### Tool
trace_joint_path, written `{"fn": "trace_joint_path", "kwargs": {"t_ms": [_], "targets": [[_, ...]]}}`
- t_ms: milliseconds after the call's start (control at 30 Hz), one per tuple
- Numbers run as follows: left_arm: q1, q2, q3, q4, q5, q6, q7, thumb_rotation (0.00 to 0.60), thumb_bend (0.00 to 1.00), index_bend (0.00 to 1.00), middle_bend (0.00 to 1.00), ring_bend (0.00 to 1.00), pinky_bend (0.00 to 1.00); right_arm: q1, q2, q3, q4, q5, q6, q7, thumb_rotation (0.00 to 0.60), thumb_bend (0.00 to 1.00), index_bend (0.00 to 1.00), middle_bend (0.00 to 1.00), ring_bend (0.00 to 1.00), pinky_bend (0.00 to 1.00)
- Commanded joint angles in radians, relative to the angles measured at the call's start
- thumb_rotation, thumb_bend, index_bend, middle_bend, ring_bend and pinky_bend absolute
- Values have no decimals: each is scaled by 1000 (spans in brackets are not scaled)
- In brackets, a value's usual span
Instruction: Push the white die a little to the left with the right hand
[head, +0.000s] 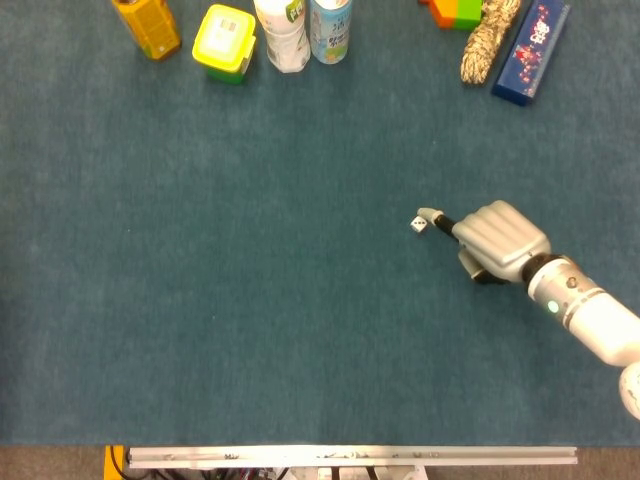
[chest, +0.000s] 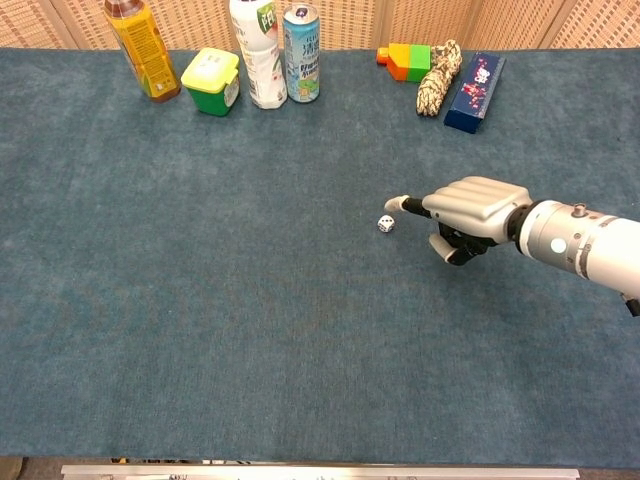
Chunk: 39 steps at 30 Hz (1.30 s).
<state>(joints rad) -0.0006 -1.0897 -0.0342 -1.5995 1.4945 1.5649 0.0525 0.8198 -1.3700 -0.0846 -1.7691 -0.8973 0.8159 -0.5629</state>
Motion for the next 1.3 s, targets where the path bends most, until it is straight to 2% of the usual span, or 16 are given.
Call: {"fn": "trace_joint_path", "kwargs": {"t_ms": [33, 467, 800, 1133, 1300], "targets": [[0, 0, 0, 0, -1, -1, 2, 600, 203, 34, 97, 117, 35, 1, -1, -3, 10, 11, -3, 4, 600, 657, 16, 1000, 1000, 1000], [3, 0, -1, 1, -1, 3, 1, 600, 202, 34, 97, 117, 35, 19, -27, -9, 43, 37, -28, 9, 600, 658, 16, 1000, 1000, 1000], [3, 0, -1, 3, -1, 2, -3, 600, 203, 34, 97, 117, 35, 20, -26, -23, 18, 19, -16, 3, 600, 658, 16, 1000, 1000, 1000], [6, -1, -1, 10, -2, 4, -10, 600, 203, 34, 97, 117, 35, 5, -17, -53, -36, -26, 16, -17, 600, 658, 16, 1000, 1000, 1000], [6, -1, -2, 12, -1, 7, -14, 600, 202, 34, 97, 117, 35, -17, 3, -51, -66, -81, 58, -2, 600, 658, 16, 1000, 1000, 1000]]}}
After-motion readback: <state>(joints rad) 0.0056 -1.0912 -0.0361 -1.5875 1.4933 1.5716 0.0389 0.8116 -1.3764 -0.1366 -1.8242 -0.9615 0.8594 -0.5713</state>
